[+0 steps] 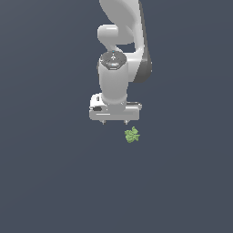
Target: Pick up the object and move it to a goal position.
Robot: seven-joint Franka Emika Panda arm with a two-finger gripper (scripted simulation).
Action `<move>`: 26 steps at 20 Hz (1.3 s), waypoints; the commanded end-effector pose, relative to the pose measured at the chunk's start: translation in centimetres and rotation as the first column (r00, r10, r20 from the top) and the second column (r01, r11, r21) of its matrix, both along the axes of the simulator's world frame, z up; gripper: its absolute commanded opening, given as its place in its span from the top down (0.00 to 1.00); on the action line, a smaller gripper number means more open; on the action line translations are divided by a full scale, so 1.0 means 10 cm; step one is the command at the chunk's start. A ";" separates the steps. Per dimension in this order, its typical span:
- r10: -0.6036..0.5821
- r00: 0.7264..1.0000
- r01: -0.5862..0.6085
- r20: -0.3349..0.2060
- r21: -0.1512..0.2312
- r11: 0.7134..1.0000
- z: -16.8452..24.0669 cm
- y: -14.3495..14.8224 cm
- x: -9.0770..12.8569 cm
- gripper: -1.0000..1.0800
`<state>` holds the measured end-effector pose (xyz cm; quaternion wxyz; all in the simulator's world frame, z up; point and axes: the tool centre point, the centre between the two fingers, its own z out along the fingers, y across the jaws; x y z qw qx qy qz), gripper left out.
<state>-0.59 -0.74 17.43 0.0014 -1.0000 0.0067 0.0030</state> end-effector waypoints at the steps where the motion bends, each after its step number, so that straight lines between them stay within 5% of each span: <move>1: 0.000 1.000 0.000 0.000 0.000 1.000 0.00 0.00 0.00 0.04; 14: -0.026 1.000 0.026 -0.010 -0.024 0.999 -0.09 -0.17 0.02 0.04; 26: 0.238 0.971 -0.238 -0.005 -0.016 0.971 -0.52 0.43 -0.04 0.04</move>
